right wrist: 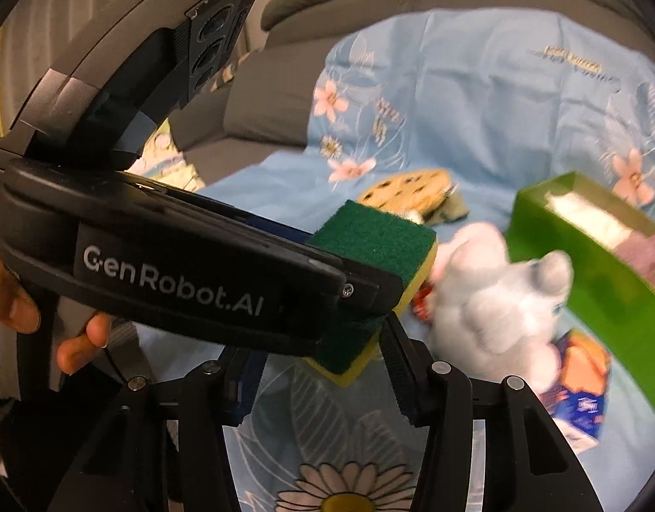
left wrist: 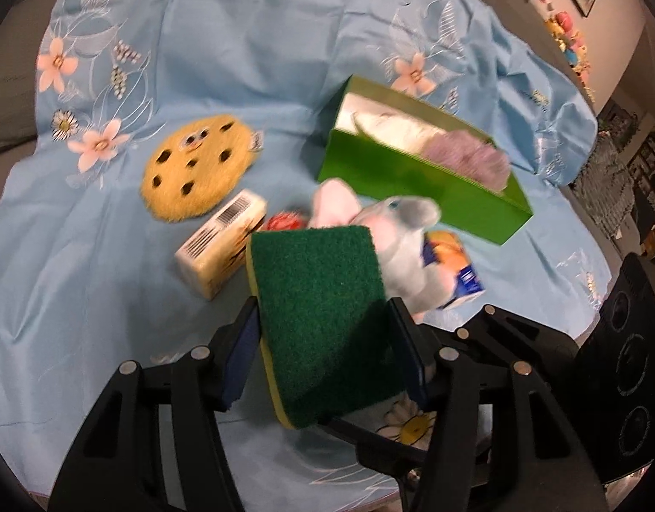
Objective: Organize soft objects
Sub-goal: 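Carry the green sponge in the left gripper into the box and open it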
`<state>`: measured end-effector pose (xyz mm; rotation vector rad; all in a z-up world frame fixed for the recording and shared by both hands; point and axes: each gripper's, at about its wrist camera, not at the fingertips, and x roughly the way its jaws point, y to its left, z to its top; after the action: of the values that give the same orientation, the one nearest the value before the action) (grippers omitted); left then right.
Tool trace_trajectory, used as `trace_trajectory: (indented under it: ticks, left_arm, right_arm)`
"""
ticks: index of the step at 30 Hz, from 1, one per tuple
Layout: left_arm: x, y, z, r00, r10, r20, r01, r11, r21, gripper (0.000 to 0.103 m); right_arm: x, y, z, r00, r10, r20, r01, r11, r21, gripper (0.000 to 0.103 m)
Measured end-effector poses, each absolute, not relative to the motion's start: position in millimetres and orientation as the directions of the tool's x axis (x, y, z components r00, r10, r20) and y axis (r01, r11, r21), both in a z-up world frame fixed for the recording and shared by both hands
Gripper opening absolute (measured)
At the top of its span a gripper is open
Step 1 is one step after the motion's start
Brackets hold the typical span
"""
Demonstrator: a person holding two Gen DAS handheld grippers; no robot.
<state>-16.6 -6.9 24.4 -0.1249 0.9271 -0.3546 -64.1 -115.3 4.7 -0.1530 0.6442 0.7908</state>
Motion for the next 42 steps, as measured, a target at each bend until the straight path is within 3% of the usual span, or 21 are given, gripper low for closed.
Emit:
trace_trajectory:
  ticks: [27, 38, 42]
  left_arm:
    - [38.3, -109.4, 72.9, 0.592, -0.469, -0.655, 0.388, 0.879, -0.279, 0.058]
    - [66.1, -146.5, 95.5, 0.652, -0.452, -0.608, 0.45, 0.877, -0.169, 0.059]
    - [86.5, -151.2, 93.6, 0.653, -0.466, -0.597, 0.453, 0.872, -0.184, 0.058]
  right_arm:
    - [-33.1, -198.9, 53.8, 0.764, 0.447, -0.465, -0.489, 0.872, 0.034, 0.054]
    - [-5.4, -228.1, 72.1, 0.821, 0.393, -0.414, -0.417, 0.908, 0.034, 0.054]
    - [12.6, -232.0, 75.9, 0.83, 0.375, -0.413, -0.405, 0.914, 0.014, 0.054]
